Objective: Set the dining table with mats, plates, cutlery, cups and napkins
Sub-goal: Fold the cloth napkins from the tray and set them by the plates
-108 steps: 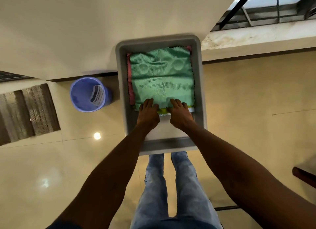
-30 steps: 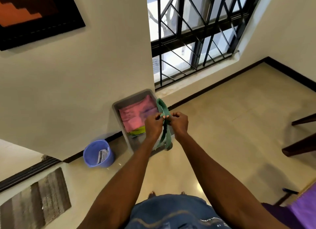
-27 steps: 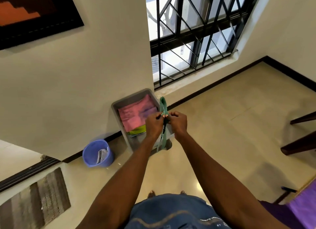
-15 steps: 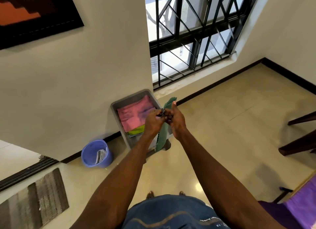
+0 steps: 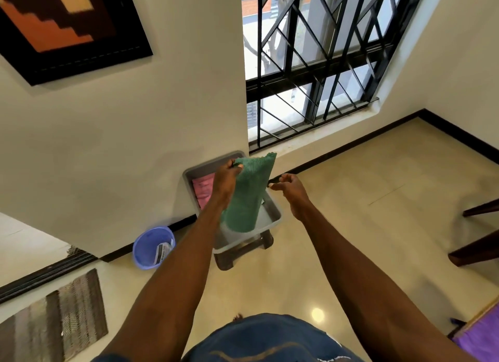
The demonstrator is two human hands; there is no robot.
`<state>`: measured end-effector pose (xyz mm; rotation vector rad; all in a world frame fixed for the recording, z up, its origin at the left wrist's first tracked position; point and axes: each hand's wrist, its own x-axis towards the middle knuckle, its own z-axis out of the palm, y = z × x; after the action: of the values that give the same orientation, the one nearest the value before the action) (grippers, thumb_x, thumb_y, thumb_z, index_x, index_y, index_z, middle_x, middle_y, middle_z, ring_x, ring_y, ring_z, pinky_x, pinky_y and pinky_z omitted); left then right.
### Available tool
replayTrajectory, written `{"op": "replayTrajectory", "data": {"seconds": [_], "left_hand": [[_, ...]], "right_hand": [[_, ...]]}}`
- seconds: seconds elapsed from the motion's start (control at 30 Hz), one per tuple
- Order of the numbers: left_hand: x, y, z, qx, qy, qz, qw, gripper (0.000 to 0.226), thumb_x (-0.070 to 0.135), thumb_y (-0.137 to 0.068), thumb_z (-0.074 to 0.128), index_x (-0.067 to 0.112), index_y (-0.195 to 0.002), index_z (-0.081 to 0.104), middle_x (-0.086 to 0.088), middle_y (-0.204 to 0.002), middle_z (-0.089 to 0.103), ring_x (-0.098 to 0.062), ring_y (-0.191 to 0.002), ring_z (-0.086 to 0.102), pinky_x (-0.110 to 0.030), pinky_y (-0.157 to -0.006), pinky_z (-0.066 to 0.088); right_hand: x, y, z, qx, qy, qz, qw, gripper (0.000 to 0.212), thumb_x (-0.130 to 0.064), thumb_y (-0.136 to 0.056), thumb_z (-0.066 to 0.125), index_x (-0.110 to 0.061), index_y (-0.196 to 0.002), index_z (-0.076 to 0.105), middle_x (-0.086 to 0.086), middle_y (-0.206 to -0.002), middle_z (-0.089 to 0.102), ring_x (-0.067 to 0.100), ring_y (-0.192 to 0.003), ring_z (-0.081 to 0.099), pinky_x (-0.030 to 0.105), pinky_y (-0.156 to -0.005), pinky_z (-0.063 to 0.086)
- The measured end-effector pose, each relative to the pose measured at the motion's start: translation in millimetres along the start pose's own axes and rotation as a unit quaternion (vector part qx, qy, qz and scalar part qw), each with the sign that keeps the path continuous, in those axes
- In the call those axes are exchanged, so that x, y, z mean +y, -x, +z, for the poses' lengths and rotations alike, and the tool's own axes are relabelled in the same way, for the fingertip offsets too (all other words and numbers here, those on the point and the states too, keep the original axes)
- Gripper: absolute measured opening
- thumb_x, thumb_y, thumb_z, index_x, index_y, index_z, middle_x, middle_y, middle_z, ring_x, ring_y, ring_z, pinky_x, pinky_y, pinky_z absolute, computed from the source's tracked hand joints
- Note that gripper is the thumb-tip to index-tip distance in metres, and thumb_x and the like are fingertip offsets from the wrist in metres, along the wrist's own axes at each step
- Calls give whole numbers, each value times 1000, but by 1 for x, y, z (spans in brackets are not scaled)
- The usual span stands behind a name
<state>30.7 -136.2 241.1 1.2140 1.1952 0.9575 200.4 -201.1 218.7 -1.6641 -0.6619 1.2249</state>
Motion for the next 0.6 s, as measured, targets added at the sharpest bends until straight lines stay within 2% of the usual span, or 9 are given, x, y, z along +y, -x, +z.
{"op": "replayTrajectory", "data": {"seconds": [0.07,0.1,0.2,0.3,0.37,0.43,0.53,0.6], "left_hand": [[9,-7,-11,0,31,4,1000,17,12,-85,59,22,-83,72,-2,-91,70,-24,-91,60,-40,-86,46],[14,-10,-16,2,49,7,999,17,9,-82,59,21,-79,72,-3,-88,70,-25,-88,59,-40,-84,46],[28,-14,-30,9,75,22,997,20,2,-82,59,17,-77,72,-4,-82,69,-25,-83,59,-39,-83,47],[36,-20,-46,55,50,47,996,24,-1,-90,57,19,-84,68,0,-85,67,-20,-85,59,-35,-85,47],[37,-25,-58,83,39,62,994,16,8,-92,60,21,-91,69,-2,-95,68,-18,-90,60,-35,-89,49],[37,-30,-68,89,46,47,994,11,20,-91,65,23,-101,70,-3,-102,69,-18,-90,62,-38,-86,51],[40,-29,-75,60,95,-27,993,31,35,-85,72,26,-113,64,-3,-95,67,-22,-80,59,-32,-68,50],[36,-25,-74,28,100,-58,993,45,37,-83,74,23,-122,57,-1,-89,63,-22,-79,56,-29,-65,48]], "right_hand": [[-6,-5,4,-47,4,0,999,60,-10,-77,76,-9,-130,48,11,-127,57,26,-119,53,41,-101,46],[-11,-4,7,-75,-1,-4,997,60,-8,-76,75,-8,-130,49,11,-128,59,27,-118,54,40,-98,47],[-27,0,18,-142,4,-38,989,36,3,-80,67,-5,-114,60,5,-106,68,17,-95,63,23,-72,50],[-42,6,30,-132,-1,-68,989,22,4,-86,63,-2,-107,66,7,-97,70,12,-77,65,15,-58,51],[-45,3,38,-123,-15,-84,989,15,-5,-89,64,-6,-104,67,6,-97,72,16,-79,68,20,-62,54],[-49,0,44,-120,-37,-85,988,14,-12,-88,68,-13,-102,69,8,-99,74,25,-87,71,33,-71,58],[-56,-3,51,-101,-70,-83,989,14,-14,-86,71,-17,-99,70,9,-97,75,27,-85,70,42,-78,57],[-59,-3,52,-87,-91,-82,989,9,-13,-86,70,-17,-93,70,8,-93,74,25,-81,68,41,-80,56]]}}
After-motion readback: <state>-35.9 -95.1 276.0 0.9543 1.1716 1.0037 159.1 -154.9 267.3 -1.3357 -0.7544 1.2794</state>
